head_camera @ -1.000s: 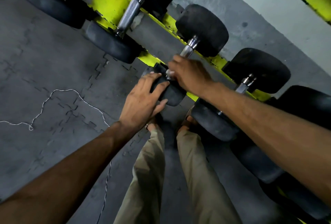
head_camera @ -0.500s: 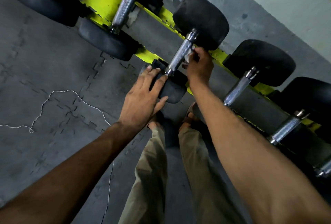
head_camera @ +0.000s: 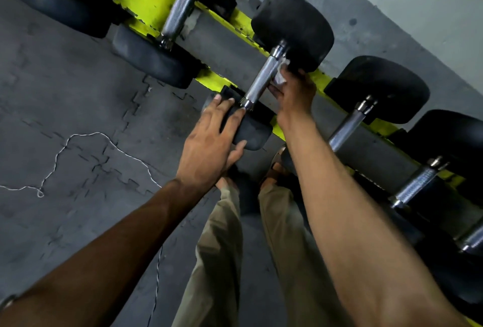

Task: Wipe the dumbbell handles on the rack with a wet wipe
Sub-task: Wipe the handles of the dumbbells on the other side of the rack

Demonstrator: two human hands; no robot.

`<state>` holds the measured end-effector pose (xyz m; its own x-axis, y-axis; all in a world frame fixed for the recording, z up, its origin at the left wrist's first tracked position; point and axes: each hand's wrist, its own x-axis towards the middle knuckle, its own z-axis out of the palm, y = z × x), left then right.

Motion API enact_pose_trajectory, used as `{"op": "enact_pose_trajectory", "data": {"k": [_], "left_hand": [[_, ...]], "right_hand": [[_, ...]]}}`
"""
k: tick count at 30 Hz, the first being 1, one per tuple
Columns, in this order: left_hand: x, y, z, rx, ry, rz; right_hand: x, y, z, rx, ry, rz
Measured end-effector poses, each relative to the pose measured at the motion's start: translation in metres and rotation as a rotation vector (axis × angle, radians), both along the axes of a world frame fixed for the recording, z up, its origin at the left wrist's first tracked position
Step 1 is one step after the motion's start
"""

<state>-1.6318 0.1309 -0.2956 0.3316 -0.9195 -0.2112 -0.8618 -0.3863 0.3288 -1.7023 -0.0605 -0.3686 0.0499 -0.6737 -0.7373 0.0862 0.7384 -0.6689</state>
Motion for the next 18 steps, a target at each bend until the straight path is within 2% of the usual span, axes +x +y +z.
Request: {"op": "enact_pose_trajectory", "data": {"k": [3,7,9,11,13,16,18], "left_hand": [[0.001,0.000,-0.002,-0.015,-0.005,-0.010],[0.000,0.002,-0.003,-0.029,-0.011,-0.008],[0.001,0.001,-0.003,-0.036,-0.003,-0.013],[0.002,0.000,-0.003,-0.042,0.010,-0.016],[0.002,0.002,-0.004,-0.034,0.033,-0.006],[0.004,0.004,-0.001,0.000,0.069,0.073],[0.005,0.004,-0.001,0.022,0.071,0.115]], "right_hand": [[-0.010,0.007,0.001,-0.508,0.461,0.314],[-0.014,0.020,0.013,-1.126,0.752,0.893],[-0.008,0.006,0.013,-1.299,0.915,1.064],[0.006,-0.013,0.021,-1.306,1.114,1.198],[0.023,-0.019,0.031,-1.196,1.197,1.532],[0.055,-0.013,0.055,-1.023,0.997,2.153],[0.069,-0.016,0.069,-1.024,1.047,2.348]]}}
